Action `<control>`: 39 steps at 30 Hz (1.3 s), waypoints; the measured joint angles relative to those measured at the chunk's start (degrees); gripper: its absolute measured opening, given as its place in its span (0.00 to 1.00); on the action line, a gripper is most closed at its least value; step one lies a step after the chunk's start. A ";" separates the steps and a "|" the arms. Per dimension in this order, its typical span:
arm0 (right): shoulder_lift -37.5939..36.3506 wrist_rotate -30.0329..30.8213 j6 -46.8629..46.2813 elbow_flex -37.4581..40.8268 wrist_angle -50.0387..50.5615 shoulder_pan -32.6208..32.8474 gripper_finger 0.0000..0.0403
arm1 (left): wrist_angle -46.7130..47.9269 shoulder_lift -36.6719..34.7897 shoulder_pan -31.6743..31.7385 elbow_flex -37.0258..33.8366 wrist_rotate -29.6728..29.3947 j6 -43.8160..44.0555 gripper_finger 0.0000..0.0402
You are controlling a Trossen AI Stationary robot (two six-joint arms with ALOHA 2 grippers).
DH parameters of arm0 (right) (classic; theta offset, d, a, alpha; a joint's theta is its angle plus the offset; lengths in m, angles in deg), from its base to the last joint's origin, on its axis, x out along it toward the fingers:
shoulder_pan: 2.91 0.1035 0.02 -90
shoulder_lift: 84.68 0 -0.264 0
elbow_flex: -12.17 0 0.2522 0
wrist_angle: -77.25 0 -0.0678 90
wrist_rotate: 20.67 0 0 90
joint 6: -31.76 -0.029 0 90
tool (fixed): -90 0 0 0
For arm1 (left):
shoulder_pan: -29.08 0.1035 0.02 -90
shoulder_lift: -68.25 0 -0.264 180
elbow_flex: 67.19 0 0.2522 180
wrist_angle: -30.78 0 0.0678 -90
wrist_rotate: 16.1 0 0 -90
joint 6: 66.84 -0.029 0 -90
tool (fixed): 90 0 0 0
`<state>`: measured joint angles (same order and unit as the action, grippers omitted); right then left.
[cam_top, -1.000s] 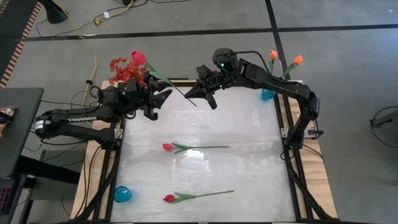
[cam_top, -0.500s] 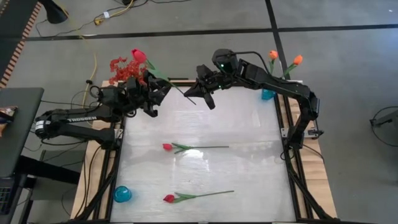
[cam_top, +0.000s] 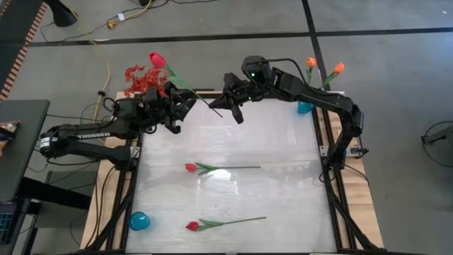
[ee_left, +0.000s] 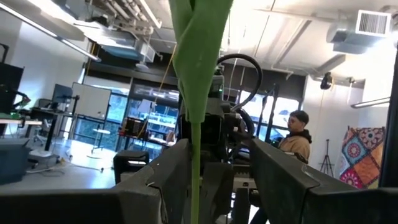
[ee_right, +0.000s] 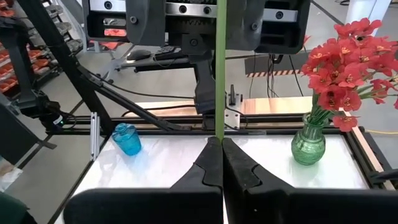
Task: Sort flowers into vase by color
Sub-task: Put the top center pink tulip into the bottom blue vase
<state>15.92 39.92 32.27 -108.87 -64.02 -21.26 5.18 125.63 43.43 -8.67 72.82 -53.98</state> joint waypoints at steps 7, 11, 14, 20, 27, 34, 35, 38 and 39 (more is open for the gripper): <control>0.04 1.35 -0.32 2.01 -0.77 0.35 0.05 | 0.02 -0.01 0.02 0.00 -1.30 0.04 0.39; 0.05 1.35 -0.47 3.53 -1.75 0.41 0.05 | 0.31 0.00 0.02 0.00 -1.89 0.01 0.39; 0.07 1.38 -0.49 3.56 -2.23 0.37 0.05 | 1.62 -0.02 0.02 0.00 -2.40 0.02 0.35; 0.04 1.36 -0.51 3.54 -3.75 0.35 0.05 | 4.67 0.00 0.02 0.00 -2.67 0.39 0.23; 0.04 1.29 -0.51 3.54 -3.87 0.35 0.05 | 3.70 0.00 0.02 0.00 -3.28 -0.23 0.12; 0.04 1.25 -0.49 3.54 -3.89 0.35 0.10 | 3.87 0.00 0.02 0.00 -3.31 -2.56 0.01; 0.04 1.25 -0.51 3.54 -3.95 0.35 0.12 | 3.89 0.00 0.02 0.00 -3.28 -2.70 0.01; 0.04 1.08 -0.44 3.54 -4.01 0.35 0.16 | 4.93 -0.02 0.02 0.00 -2.59 -4.58 0.00; 0.04 1.06 -0.08 3.54 -4.06 0.35 0.17 | 5.62 -0.12 0.02 0.00 -2.28 -5.39 0.00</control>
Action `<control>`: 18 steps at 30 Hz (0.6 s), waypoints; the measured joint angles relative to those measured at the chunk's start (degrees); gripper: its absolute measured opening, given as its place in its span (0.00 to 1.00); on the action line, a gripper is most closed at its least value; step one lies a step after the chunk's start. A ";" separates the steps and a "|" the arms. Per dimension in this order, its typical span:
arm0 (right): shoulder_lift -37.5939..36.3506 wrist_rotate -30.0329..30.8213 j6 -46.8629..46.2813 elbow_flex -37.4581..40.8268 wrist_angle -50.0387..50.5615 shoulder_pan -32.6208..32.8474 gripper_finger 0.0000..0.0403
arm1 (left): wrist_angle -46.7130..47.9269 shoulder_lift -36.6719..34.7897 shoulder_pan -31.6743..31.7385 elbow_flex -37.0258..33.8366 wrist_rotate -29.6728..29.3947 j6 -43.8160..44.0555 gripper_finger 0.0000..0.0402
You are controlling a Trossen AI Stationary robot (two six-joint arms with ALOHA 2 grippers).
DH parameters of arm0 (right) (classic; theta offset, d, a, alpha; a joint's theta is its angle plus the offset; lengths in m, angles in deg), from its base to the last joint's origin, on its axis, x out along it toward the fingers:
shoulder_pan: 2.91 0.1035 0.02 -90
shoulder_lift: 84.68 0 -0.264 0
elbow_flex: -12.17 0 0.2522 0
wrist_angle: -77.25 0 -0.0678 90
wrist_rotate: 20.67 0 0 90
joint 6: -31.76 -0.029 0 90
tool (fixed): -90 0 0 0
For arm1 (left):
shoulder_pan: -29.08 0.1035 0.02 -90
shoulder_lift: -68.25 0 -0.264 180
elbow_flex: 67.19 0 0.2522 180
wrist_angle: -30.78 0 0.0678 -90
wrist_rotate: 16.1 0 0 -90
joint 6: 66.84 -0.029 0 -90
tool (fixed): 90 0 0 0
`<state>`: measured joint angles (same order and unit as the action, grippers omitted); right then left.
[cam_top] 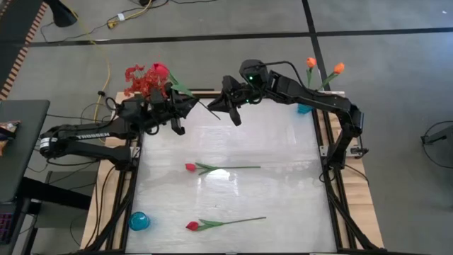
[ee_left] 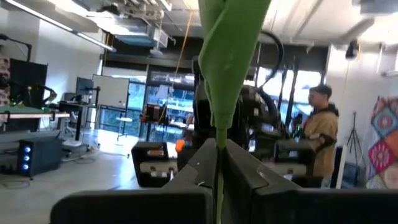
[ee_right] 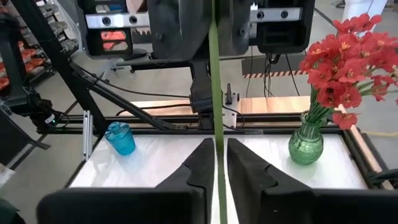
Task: Sort flowers into vase by color
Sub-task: Put the top center pink tulip into the bottom blue vase
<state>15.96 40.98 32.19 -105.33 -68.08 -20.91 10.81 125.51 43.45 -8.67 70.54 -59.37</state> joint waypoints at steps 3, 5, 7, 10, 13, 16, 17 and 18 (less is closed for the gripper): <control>0.00 -0.04 1.39 0.00 -0.09 -0.02 0.21 | 2.45 -1.26 0.00 -0.02 0.09 -0.80 0.00; 0.00 -0.24 1.44 0.00 -0.29 -0.02 0.25 | 4.71 -2.56 0.00 -0.02 0.09 -0.81 0.00; 0.00 -0.72 2.87 0.00 -0.57 -0.08 0.30 | 7.45 -3.99 0.00 -0.02 0.22 -0.80 0.00; -0.11 -1.50 3.94 0.00 -0.50 -0.29 0.41 | 12.94 -6.91 0.00 -0.02 2.85 -0.39 0.00; -0.19 -1.54 3.96 0.00 -0.49 -0.61 0.52 | 19.43 -10.35 0.00 0.00 7.59 1.37 0.00; -0.21 -1.54 3.96 0.00 -0.49 -0.96 0.61 | 25.75 -13.88 0.00 0.00 12.39 4.35 0.00; -0.22 -1.52 3.98 0.00 -0.48 -0.92 0.63 | 27.88 -14.98 -0.02 0.06 13.89 5.50 0.00; -0.20 -1.48 3.96 0.00 -0.48 -0.90 0.64 | 30.19 -16.06 -0.05 0.28 15.41 6.69 0.00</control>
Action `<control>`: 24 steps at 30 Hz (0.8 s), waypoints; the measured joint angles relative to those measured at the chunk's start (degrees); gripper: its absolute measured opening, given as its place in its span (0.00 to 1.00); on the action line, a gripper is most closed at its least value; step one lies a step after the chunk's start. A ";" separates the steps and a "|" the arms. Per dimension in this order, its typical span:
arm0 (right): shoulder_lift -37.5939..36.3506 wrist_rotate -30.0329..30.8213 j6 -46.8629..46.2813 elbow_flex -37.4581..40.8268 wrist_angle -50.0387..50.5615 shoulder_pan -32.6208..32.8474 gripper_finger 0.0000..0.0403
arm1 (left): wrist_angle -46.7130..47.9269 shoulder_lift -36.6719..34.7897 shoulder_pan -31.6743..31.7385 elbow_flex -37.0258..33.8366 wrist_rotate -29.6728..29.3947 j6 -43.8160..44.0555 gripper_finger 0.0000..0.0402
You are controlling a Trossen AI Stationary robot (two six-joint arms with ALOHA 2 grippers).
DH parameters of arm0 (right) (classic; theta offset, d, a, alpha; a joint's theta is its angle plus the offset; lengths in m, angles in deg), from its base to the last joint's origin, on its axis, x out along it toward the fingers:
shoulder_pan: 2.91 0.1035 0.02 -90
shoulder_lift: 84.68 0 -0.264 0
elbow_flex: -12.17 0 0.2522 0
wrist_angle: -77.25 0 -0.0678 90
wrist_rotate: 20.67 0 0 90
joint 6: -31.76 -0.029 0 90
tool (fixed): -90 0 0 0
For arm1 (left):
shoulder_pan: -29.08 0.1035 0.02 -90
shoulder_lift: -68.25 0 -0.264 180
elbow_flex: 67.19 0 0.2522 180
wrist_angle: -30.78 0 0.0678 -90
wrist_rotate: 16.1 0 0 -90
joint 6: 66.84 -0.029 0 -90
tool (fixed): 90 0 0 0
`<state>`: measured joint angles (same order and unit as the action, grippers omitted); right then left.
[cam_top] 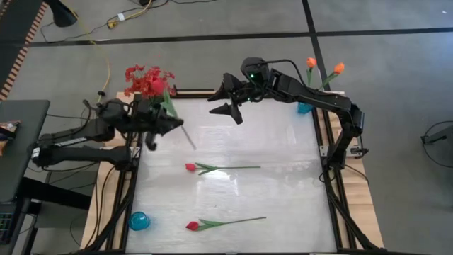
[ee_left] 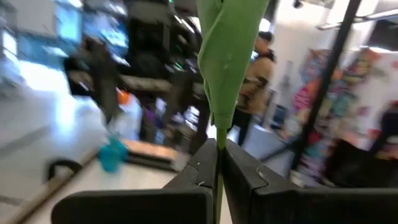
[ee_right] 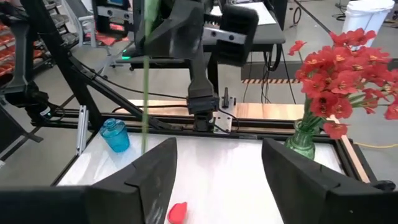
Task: Sort flowers into vase by color
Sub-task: Put the top center pink tulip into the bottom blue vase
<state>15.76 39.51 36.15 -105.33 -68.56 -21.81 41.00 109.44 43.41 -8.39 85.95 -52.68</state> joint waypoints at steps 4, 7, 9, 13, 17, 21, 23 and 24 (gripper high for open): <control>-0.02 -0.02 0.17 0.00 -0.04 0.17 0.66 | 9.32 -2.89 -0.60 1.95 7.34 4.17 0.00; -0.01 0.00 0.16 0.00 -0.02 0.69 0.66 | 15.22 -4.07 -2.36 3.54 12.97 5.70 0.00; -0.02 0.26 0.15 0.00 -0.04 0.92 0.66 | 17.90 -4.71 -4.25 3.96 16.45 5.94 0.00; -0.01 0.44 -0.80 0.00 -0.02 1.93 0.66 | 20.13 -5.42 -10.08 3.51 21.26 8.01 0.00; 0.00 0.45 -3.88 0.00 0.01 3.32 0.66 | 22.24 -5.93 -18.64 3.45 21.79 8.53 0.00; 0.00 0.91 -6.00 0.00 0.11 5.09 0.66 | 22.42 -6.30 -27.73 3.45 17.95 8.17 0.00; 0.00 1.88 -6.32 0.00 0.09 6.28 0.66 | 23.33 -6.39 -32.03 3.45 15.20 7.39 0.00; 0.00 2.40 -6.32 0.00 0.09 6.87 0.66 | 24.09 -6.41 -34.11 3.45 13.69 6.70 0.00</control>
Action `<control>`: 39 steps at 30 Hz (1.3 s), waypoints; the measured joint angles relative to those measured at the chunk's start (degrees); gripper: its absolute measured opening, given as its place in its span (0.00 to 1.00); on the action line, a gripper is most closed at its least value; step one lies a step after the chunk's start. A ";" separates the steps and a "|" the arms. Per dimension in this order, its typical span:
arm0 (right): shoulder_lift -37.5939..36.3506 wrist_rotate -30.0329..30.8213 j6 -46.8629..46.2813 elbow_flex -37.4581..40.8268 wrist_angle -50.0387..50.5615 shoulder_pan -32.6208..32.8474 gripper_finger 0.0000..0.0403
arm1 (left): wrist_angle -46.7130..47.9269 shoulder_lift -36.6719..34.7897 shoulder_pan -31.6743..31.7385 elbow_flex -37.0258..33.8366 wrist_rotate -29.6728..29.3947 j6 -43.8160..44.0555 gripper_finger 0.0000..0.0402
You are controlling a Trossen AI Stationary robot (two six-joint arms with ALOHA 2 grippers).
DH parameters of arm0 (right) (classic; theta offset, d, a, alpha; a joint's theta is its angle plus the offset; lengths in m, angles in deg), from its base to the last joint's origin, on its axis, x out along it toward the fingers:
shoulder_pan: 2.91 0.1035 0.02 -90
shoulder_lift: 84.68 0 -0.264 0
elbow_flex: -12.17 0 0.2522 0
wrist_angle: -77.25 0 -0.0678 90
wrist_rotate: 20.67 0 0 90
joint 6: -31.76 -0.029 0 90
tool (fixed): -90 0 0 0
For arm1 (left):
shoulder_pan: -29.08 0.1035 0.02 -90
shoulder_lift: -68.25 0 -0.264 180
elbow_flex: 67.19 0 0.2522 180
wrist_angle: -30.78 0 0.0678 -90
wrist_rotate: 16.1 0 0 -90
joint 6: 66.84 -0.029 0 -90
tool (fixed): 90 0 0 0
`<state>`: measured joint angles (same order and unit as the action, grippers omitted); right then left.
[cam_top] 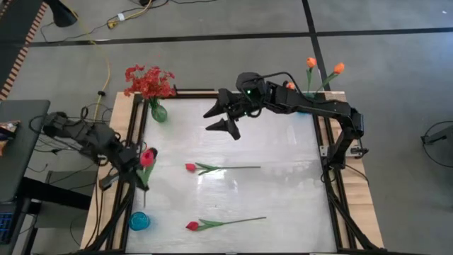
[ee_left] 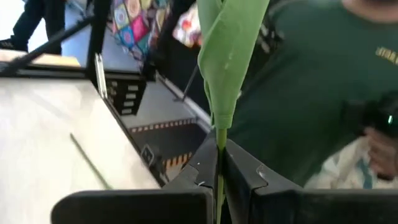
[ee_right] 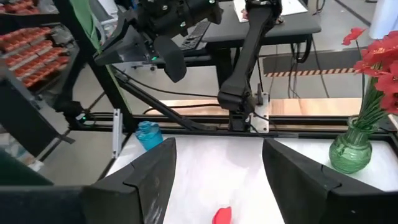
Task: Sort flowers into vase by color
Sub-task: Put the top center pink tulip into the bottom blue vase
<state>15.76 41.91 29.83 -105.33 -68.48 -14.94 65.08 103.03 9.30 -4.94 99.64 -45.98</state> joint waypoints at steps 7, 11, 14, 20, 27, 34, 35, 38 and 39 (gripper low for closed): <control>0.00 5.71 -0.20 0.00 -0.04 3.29 0.66 | 7.19 0.09 -12.55 -0.02 -9.62 -2.68 0.00; 0.00 8.12 -2.34 0.00 -0.15 4.37 0.66 | 7.68 0.08 -18.59 -0.02 -14.85 -4.05 0.00; 0.02 8.53 -4.40 0.00 -0.13 4.60 0.66 | 6.32 0.04 -22.80 -0.95 -18.56 -4.80 0.00; 0.07 8.55 -7.10 0.00 -0.13 4.54 0.66 | 1.96 -0.83 -28.41 -7.64 -22.27 -1.78 0.00; 0.07 8.91 -7.24 0.00 -0.11 4.54 0.66 | -2.46 -1.59 -31.49 -10.40 -25.98 -0.19 0.00; 0.09 9.62 -7.26 0.00 -0.11 4.43 0.66 | -2.03 -1.36 -34.87 -10.49 -27.36 1.39 0.00; 0.09 9.62 -7.26 0.00 -0.09 4.43 0.66 | -2.02 -1.36 -35.38 -10.49 -27.77 1.38 0.00; 0.09 9.60 -8.20 0.00 -0.11 4.45 0.66 | -2.00 -1.21 -36.90 -10.49 -29.45 0.69 0.00; 0.09 9.61 -8.74 0.00 -0.10 4.45 0.66 | -1.99 -1.04 -37.38 -10.49 -30.13 0.09 0.00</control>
<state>15.85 51.52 21.09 -105.33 -68.58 -10.49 63.09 101.99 -28.08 -15.43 69.51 -45.89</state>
